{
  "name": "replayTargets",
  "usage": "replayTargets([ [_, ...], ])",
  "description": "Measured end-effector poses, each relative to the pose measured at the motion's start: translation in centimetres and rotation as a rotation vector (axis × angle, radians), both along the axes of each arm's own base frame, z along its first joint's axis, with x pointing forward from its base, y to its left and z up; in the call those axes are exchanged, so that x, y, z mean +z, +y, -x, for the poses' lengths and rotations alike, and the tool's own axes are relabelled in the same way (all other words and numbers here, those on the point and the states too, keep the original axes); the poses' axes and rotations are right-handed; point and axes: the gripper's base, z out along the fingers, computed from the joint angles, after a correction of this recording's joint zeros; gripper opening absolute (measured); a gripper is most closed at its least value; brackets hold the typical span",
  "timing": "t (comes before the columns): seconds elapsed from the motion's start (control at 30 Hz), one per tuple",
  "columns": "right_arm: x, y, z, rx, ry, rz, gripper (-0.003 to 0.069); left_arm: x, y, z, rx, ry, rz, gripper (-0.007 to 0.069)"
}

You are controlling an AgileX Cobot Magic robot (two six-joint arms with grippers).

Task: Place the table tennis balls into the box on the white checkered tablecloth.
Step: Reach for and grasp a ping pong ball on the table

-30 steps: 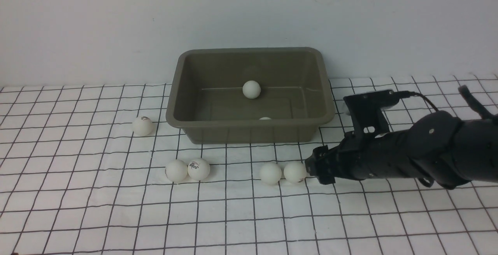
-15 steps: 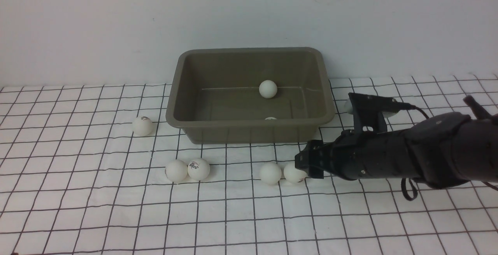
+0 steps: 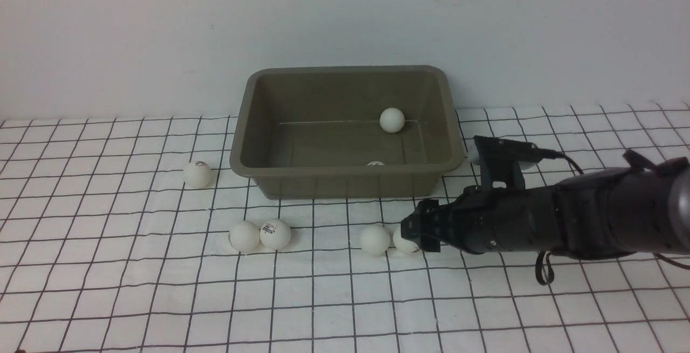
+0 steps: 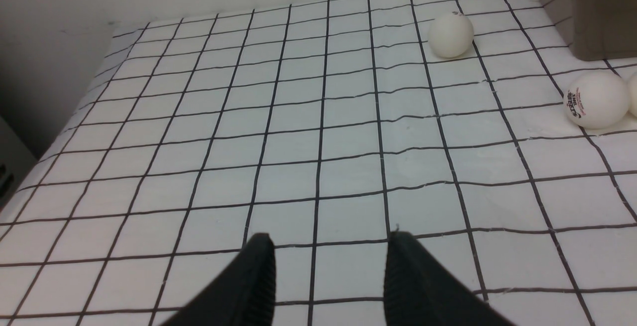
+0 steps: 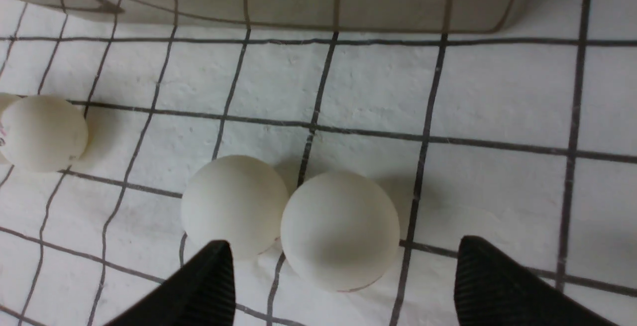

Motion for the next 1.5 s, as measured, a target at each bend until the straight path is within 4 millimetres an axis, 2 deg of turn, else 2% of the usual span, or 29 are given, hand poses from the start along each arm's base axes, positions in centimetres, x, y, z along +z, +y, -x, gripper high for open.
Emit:
replayTargets([
  [0.5,-1.2,0.8,-1.1,0.023,0.021,-0.010,0.0516,0.0,0.0,0.0,0.000,0.000,0.000,0.0279],
  [0.97,-1.2,1.1,-1.3,0.038,0.022,-0.027,0.0269,0.0,0.0,0.0,0.000,0.000,0.000,0.0279],
  [1.2,-1.4,1.1,-1.3,0.041,0.020,-0.014,0.0200,0.0,0.0,0.0,0.000,0.000,0.000,0.0279],
  [1.37,-1.4,1.0,-1.4,0.041,0.012,0.000,0.0211,0.0,0.0,0.0,0.000,0.000,0.000,0.0279],
  [1.47,-1.4,1.1,-1.4,0.047,0.012,-0.004,0.0251,0.0,0.0,0.0,0.000,0.000,0.000,0.0279],
  [1.5,-1.4,1.1,-1.3,0.055,0.013,-0.012,0.0301,0.0,0.0,0.0,0.000,0.000,0.000,0.0279],
])
